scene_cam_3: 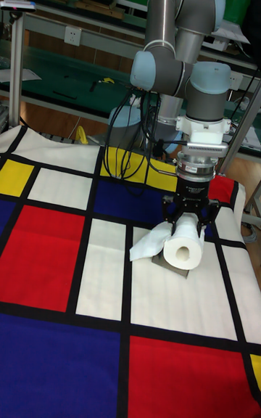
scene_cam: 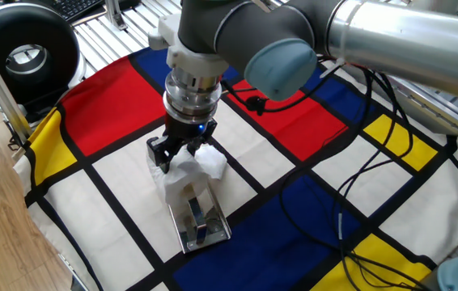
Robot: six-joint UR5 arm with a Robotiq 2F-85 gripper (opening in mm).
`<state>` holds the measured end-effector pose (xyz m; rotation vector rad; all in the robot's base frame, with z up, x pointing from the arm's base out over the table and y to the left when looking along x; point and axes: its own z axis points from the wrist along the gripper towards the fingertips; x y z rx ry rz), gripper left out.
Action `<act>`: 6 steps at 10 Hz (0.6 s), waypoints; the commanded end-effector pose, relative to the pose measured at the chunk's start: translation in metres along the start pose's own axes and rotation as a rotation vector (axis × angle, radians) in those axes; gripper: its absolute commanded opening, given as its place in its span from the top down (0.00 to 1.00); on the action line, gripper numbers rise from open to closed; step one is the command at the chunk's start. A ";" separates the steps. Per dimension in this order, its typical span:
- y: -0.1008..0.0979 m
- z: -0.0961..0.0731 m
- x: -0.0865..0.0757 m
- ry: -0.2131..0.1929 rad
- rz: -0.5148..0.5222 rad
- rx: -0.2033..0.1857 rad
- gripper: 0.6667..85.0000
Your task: Put the toilet paper on its holder
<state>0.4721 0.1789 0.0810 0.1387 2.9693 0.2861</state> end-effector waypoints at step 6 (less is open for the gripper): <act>-0.003 0.002 0.024 0.021 0.035 0.019 0.99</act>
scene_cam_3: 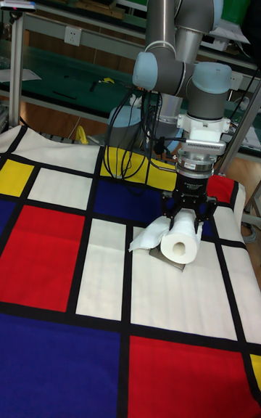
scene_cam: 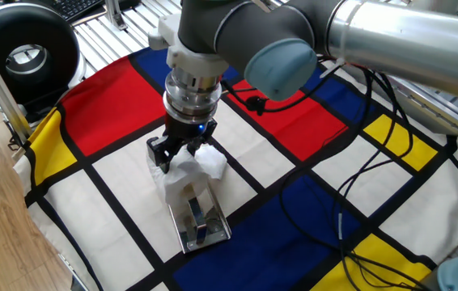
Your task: Put the toilet paper on its holder
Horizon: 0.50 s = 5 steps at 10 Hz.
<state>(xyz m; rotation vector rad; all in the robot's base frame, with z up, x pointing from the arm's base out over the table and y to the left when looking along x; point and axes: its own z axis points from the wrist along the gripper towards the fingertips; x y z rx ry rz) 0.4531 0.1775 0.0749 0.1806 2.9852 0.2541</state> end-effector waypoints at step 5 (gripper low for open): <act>0.000 -0.001 0.011 0.034 0.017 -0.001 0.99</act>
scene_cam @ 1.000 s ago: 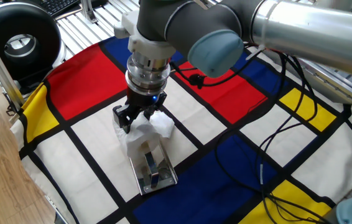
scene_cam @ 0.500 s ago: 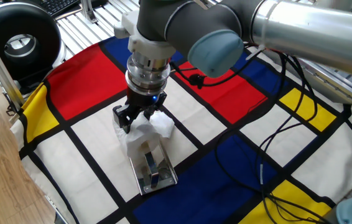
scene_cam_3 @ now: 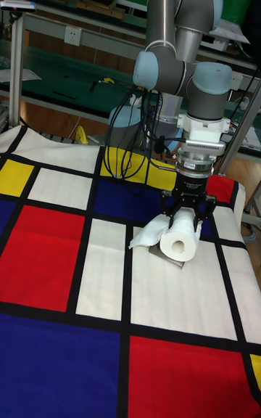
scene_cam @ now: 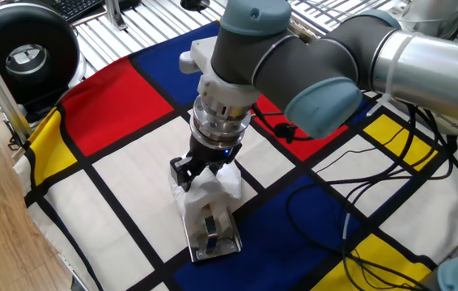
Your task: Put the toilet paper on its holder
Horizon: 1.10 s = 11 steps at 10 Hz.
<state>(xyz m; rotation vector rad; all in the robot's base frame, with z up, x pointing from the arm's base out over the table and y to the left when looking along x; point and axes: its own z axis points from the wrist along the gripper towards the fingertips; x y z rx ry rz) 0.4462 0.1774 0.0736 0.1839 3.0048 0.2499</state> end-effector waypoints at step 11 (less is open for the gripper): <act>0.002 -0.001 0.028 0.041 0.068 0.018 0.99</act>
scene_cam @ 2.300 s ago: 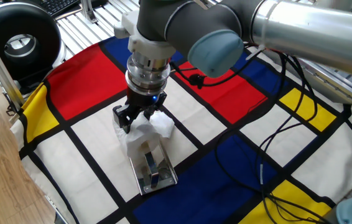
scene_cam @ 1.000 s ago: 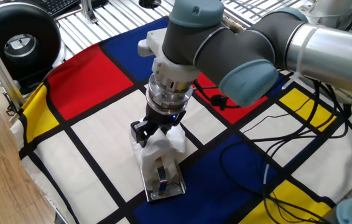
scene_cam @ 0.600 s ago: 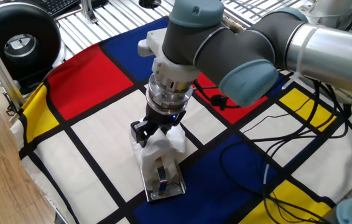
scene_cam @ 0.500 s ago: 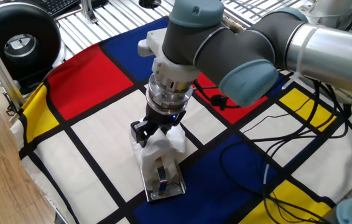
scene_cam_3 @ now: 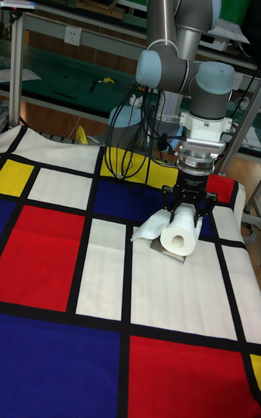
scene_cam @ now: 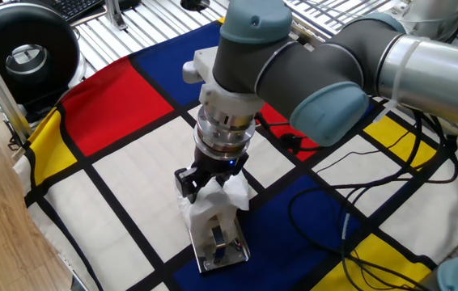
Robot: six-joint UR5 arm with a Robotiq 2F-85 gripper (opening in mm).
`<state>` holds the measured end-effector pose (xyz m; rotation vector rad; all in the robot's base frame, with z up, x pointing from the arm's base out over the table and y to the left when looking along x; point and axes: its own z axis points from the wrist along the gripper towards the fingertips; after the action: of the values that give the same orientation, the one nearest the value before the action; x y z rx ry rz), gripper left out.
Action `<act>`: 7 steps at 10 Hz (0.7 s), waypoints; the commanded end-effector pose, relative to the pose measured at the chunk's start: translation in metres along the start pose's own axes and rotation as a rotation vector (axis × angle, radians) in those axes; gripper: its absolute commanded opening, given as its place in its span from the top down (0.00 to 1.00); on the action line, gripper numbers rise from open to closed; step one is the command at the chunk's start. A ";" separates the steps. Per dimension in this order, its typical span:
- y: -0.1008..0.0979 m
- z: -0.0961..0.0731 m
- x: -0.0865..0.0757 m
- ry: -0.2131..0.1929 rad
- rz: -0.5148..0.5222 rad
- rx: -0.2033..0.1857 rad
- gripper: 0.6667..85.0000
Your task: Put the toilet paper on its holder
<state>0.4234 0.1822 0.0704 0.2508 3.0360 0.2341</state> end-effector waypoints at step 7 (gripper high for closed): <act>-0.006 -0.012 0.011 0.033 0.036 0.088 0.99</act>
<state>0.4115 0.1723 0.0762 0.2919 3.0771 0.1143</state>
